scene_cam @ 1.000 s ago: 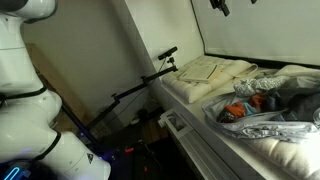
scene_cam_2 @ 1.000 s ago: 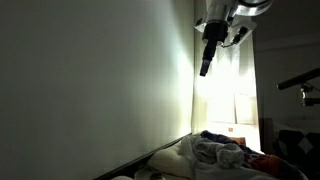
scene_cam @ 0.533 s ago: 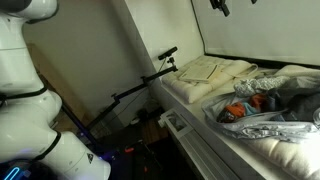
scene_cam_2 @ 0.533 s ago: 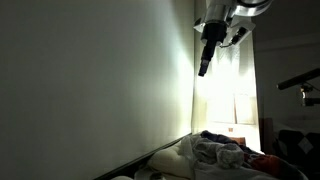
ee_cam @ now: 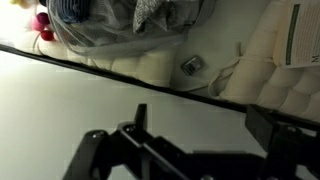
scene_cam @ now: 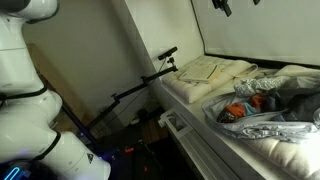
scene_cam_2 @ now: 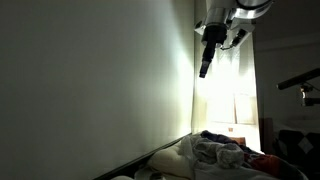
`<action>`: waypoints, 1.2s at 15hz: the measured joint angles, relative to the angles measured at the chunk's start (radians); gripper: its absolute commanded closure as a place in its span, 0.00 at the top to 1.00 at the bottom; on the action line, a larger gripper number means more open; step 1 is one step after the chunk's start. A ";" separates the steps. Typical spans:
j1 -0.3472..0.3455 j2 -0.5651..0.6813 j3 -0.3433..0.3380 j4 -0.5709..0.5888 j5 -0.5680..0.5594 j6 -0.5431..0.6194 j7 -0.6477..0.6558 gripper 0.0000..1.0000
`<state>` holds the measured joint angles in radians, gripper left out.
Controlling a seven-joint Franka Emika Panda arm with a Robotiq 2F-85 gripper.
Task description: Close the bag
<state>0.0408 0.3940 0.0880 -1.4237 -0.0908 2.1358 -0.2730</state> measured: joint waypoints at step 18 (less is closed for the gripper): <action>-0.176 0.048 0.002 0.008 0.273 0.000 -0.158 1.00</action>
<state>-0.1356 0.4425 0.0902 -1.4159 0.1827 2.1358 -0.4307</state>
